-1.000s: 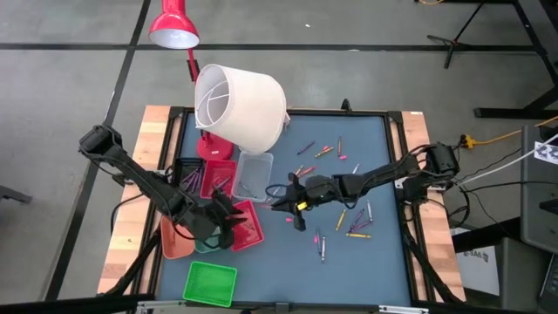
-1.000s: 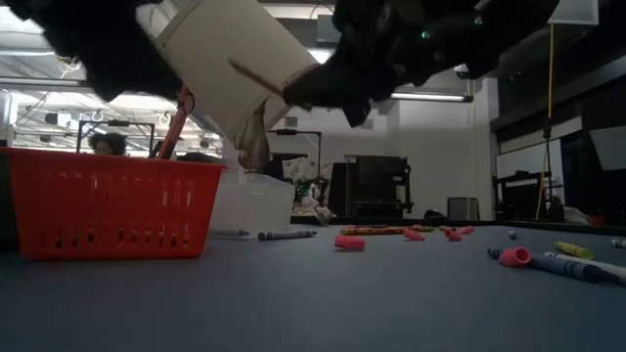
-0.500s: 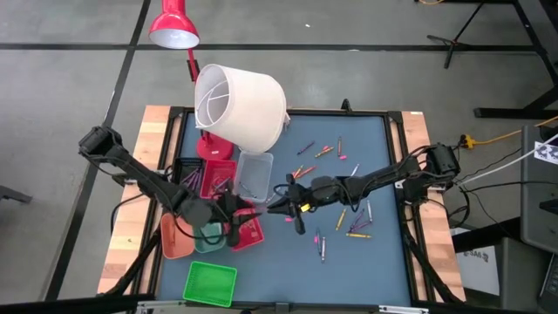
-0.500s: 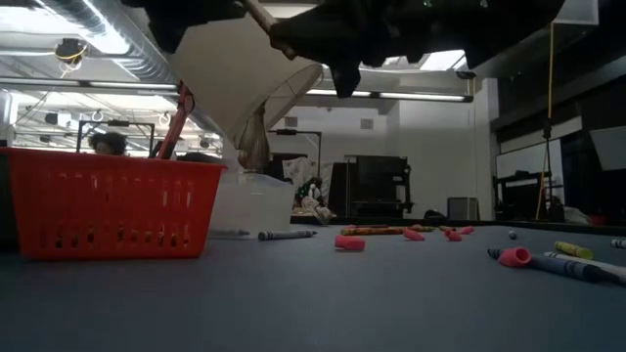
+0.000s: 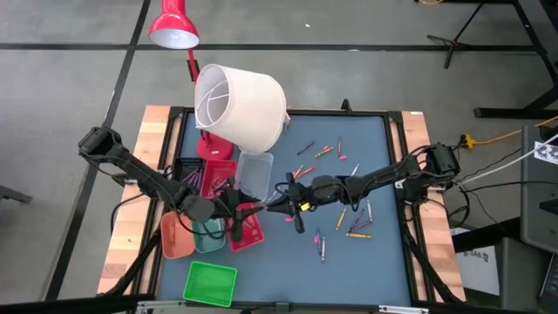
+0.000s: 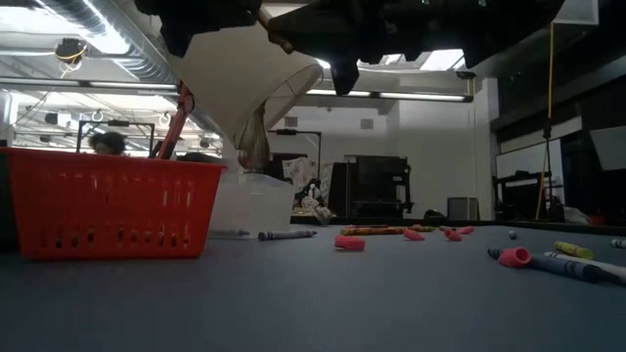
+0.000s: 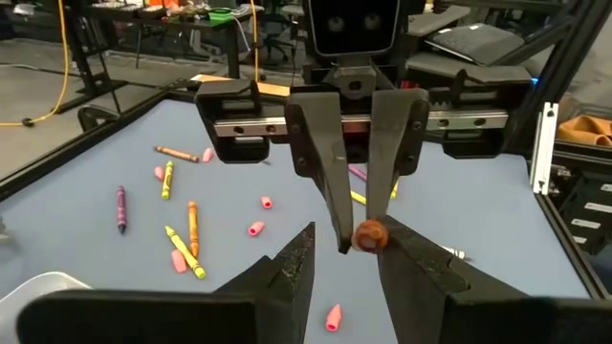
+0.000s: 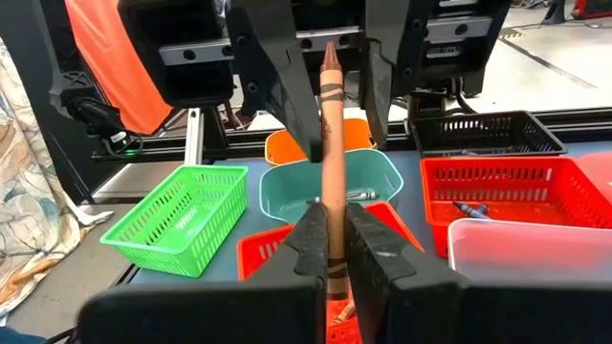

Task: Sort crayons
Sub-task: Put the brown crayon into the bottom red bin

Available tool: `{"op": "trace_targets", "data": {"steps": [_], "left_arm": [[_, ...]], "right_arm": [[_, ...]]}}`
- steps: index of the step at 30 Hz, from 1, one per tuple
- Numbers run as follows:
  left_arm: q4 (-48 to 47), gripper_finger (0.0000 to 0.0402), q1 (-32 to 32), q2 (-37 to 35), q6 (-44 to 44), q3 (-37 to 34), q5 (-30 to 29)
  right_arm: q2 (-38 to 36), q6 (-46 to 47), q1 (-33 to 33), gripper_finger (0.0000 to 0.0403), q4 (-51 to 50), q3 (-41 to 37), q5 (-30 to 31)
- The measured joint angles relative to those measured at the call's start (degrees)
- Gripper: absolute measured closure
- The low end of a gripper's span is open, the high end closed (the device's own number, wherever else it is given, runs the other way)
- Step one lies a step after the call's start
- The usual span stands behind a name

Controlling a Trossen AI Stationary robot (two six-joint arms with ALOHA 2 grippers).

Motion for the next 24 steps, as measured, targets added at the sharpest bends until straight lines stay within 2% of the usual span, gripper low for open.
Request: {"op": "trace_targets", "data": {"steps": [6,16,19,24], "left_arm": [[0.0,0.0316,0.2,0.0,0.0,0.0,0.0],[0.0,0.0394,0.2,0.0,0.0,0.0,0.2],[-0.2,0.0392,0.2,0.0,0.0,0.0,0.3],[-0.3,0.0387,0.2,-0.1,-0.1,0.0,2.1]], "right_arm": [[0.0,0.0,0.0,0.0384,-0.1,0.0,0.0],[0.0,-0.1,0.0,0.0382,-0.5,0.0,2.3],[0.0,0.0,0.0,0.0365,-1.3,0.1,2.4],[0.0,0.2,0.0,0.0308,-5.6,0.0,2.3]]}}
